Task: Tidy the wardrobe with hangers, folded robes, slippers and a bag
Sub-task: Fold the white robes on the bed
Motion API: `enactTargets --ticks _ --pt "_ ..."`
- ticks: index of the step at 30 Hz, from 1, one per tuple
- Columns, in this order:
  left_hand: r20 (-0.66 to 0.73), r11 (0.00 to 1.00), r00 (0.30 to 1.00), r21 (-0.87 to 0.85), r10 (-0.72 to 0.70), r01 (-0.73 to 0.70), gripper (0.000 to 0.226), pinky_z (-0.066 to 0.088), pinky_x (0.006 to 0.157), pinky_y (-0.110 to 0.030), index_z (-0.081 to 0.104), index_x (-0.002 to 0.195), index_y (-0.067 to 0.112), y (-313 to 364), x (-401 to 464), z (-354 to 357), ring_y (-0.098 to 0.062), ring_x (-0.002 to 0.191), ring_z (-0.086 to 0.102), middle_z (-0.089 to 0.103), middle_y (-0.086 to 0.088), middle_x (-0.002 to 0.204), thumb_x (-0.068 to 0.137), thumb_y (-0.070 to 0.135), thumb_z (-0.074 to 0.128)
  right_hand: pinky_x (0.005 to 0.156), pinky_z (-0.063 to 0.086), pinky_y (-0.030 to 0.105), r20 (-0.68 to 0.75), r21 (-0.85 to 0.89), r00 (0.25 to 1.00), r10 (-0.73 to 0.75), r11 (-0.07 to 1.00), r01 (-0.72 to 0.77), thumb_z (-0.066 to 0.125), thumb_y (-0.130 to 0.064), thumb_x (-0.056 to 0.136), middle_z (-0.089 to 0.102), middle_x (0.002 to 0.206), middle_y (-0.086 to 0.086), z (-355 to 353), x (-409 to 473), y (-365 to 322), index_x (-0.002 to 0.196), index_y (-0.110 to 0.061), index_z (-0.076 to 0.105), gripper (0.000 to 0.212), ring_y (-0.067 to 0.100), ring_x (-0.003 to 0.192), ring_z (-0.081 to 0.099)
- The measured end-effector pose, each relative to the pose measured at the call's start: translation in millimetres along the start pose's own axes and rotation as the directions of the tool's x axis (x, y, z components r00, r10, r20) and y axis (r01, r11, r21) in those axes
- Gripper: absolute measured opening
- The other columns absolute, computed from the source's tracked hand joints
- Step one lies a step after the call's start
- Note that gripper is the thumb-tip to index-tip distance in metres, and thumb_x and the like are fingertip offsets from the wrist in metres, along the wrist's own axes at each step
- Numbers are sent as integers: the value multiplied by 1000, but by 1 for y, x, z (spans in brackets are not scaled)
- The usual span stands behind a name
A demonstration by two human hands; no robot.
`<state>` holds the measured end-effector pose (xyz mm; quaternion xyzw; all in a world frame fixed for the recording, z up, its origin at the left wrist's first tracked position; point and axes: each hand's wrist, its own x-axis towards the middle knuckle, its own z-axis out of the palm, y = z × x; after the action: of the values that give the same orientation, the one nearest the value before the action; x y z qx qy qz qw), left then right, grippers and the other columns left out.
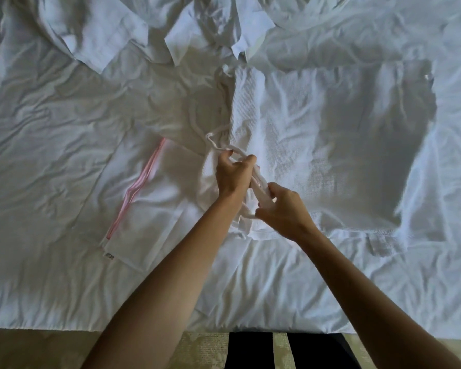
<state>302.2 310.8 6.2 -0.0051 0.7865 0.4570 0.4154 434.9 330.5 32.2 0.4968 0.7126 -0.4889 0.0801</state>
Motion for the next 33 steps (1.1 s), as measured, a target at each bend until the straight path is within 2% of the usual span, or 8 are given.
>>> enactTargets --ticks 4,7,11,14,17,22,27,33 --pt "129 981 991 184 37 -60 19 63 65 -35 69 95 10 -10 -4 0 -15 68 74 76 1 75 81 23 70 63 54 38 -12 -53 997 71 996 -72 58 -26 71 70 82 -3 16 4 25 83 -15 60 16 21 71 63" --pt "200 952 977 277 73 -128 21 63 63 -34 68 90 11 -15 -1 -4 -15 66 73 75 -1 76 83 31 70 66 53 37 19 -92 990 143 986 -141 62 -28 78 67 81 -3 23 4 40 87 -17 62 14 24 76 63" --pt "-3 924 999 380 45 -40 49 61 76 -35 73 88 22 -28 16 -26 -19 77 73 75 4 80 74 66 57 71 53 33 120 25 991 54 998 -57 71 -50 80 70 90 -10 26 -7 47 101 -25 66 33 13 82 66" --pt "-218 924 976 379 28 58 60 53 77 -33 74 93 14 -35 32 -50 -31 92 68 74 -8 95 79 66 48 76 52 30 -152 50 988 -22 998 30 72 -58 79 65 107 -11 31 -13 40 121 -29 63 53 9 95 62" --pt "-264 900 965 417 -13 126 63 41 76 -32 70 109 7 -30 56 -71 -36 105 63 70 -15 111 91 62 45 91 48 35 -306 -36 952 -28 999 18 71 -61 78 51 132 1 41 -2 27 144 -21 44 82 19 117 49" --pt "-123 874 988 465 -95 142 114 44 97 -37 61 131 9 -14 101 -75 -32 121 57 61 -13 133 59 95 41 103 42 45 -140 -175 989 45 982 -70 71 -72 69 31 149 9 98 20 -12 154 -13 16 117 32 132 38" --pt "96 899 992 436 -87 37 124 42 106 -36 52 141 17 16 127 -57 -24 127 55 60 -2 138 48 98 57 117 24 52 -64 -380 972 225 895 -232 68 -79 68 -6 162 25 156 39 -33 153 0 -18 144 43 149 9" --pt "236 844 971 529 -45 -90 133 39 95 -27 28 153 7 28 141 -21 -25 135 48 48 -6 150 54 83 75 107 34 49 -235 -455 954 184 847 -275 72 -62 72 15 155 23 175 71 -15 155 -1 -11 132 38 140 26"
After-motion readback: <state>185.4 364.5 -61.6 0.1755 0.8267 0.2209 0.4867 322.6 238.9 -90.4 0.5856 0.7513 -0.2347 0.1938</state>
